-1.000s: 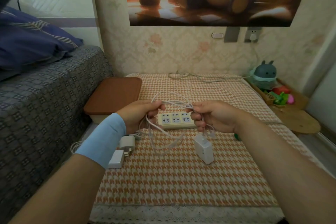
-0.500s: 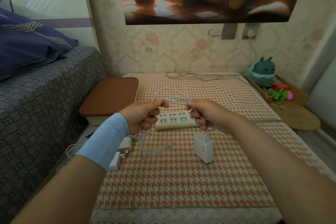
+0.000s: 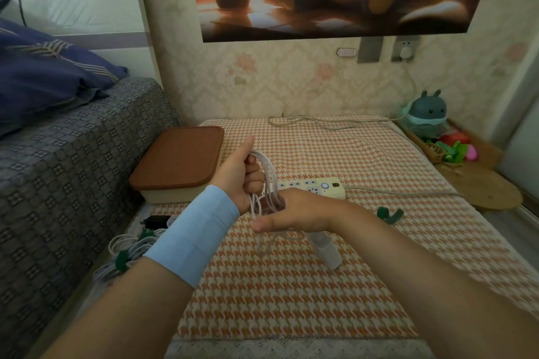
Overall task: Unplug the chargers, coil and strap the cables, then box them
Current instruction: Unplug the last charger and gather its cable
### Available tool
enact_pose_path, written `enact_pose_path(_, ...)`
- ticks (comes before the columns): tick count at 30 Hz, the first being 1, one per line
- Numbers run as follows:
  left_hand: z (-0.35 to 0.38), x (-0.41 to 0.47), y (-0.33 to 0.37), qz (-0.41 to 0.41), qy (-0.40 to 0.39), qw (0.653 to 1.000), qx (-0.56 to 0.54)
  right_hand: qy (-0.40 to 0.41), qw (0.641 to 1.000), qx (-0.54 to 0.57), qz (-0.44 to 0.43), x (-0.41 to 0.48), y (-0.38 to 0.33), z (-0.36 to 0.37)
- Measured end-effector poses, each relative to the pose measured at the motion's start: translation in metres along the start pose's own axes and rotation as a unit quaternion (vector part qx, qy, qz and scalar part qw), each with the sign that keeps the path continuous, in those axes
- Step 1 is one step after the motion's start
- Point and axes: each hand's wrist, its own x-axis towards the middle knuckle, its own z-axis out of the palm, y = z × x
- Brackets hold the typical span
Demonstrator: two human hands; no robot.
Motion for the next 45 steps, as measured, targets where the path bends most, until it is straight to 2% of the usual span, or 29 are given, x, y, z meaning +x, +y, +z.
enact_pose_path(3, -0.005, -0.001, 0.006, -0.007, 0.024, 0.996, 0.088, -0.073, 0.997, -0.016, 0.025, -0.002, -0.011, 0.003)
enact_pose_path(5, -0.009, -0.003, 0.010, -0.017, 0.025, 0.988, 0.149, -0.087, 0.994, -0.059, 0.037, 0.000, -0.013, 0.006)
enact_pose_path(10, -0.018, -0.006, 0.023, 0.008, 0.095, 0.961, 0.261, -0.009, 0.989, -0.132, 0.071, 0.007, -0.010, 0.014)
enact_pose_path(13, -0.024, -0.007, 0.028, 0.041, 0.144, 0.926, 0.348, -0.001, 0.974, -0.216, 0.074, 0.004, -0.010, 0.017)
enact_pose_path(15, -0.030, -0.008, 0.032, 0.032, 0.145, 0.923, 0.355, 0.001, 0.965, -0.253, 0.072, 0.005, -0.008, 0.015)
enact_pose_path(17, -0.035, -0.009, 0.035, 0.024, 0.144, 0.924, 0.353, -0.007, 0.974, -0.218, 0.061, 0.007, -0.003, 0.011)
enact_pose_path(21, -0.039, -0.011, 0.039, 0.031, 0.141, 0.923, 0.358, -0.047, 0.998, -0.007, 0.046, 0.004, 0.004, 0.010)
enact_pose_path(24, -0.050, -0.012, 0.043, 0.018, 0.128, 0.937, 0.326, -0.018, 0.998, 0.041, 0.038, 0.002, 0.008, 0.006)
enact_pose_path(26, -0.059, -0.014, 0.043, 0.030, 0.132, 0.918, 0.373, -0.018, 0.996, 0.077, 0.040, 0.001, 0.010, 0.003)
enact_pose_path(27, -0.061, -0.015, 0.042, 0.046, 0.130, 0.896, 0.421, -0.019, 0.994, 0.093, 0.049, 0.001, 0.010, 0.002)
enact_pose_path(28, -0.061, -0.016, 0.039, 0.069, 0.130, 0.859, 0.490, -0.020, 0.993, 0.096, 0.057, 0.001, 0.011, 0.003)
enact_pose_path(29, -0.062, -0.015, 0.036, 0.102, 0.138, 0.798, 0.578, -0.024, 0.993, 0.093, 0.064, 0.001, 0.011, 0.004)
enact_pose_path(30, -0.061, -0.013, 0.032, 0.154, 0.146, 0.722, 0.659, -0.029, 0.993, 0.089, 0.068, 0.001, 0.011, 0.004)
enact_pose_path(31, -0.057, -0.013, 0.030, 0.225, 0.137, 0.656, 0.707, -0.033, 0.993, 0.090, 0.069, 0.000, 0.012, 0.003)
enact_pose_path(33, -0.045, -0.018, 0.030, 0.355, 0.023, 0.582, 0.731, -0.035, 0.992, 0.100, 0.062, -0.003, 0.012, -0.002)
enact_pose_path(34, -0.037, -0.023, 0.030, 0.362, -0.055, 0.555, 0.747, -0.032, 0.993, 0.104, 0.055, -0.005, 0.013, -0.006)
enact_pose_path(35, -0.030, -0.027, 0.028, 0.332, -0.113, 0.523, 0.777, -0.028, 0.993, 0.108, 0.048, -0.007, 0.014, -0.011)
enact_pose_path(37, -0.026, -0.029, 0.016, 0.232, -0.167, 0.461, 0.840, -0.023, 0.992, 0.116, 0.038, -0.011, 0.017, -0.020)
enact_pose_path(38, -0.026, -0.027, 0.011, 0.198, -0.169, 0.464, 0.846, -0.028, 0.992, 0.117, 0.036, -0.012, 0.019, -0.024)
enact_pose_path(39, -0.027, -0.024, 0.006, 0.184, -0.162, 0.488, 0.838, -0.037, 0.992, 0.114, 0.033, -0.013, 0.021, -0.026)
enact_pose_path(42, -0.026, -0.019, -0.001, 0.159, -0.156, 0.574, 0.788, -0.056, 0.992, 0.113, 0.021, -0.017, 0.025, -0.029)
enact_pose_path(45, -0.018, -0.021, -0.007, 0.062, -0.160, 0.663, 0.729, -0.034, 0.993, 0.110, 0.015, -0.021, 0.025, -0.034)
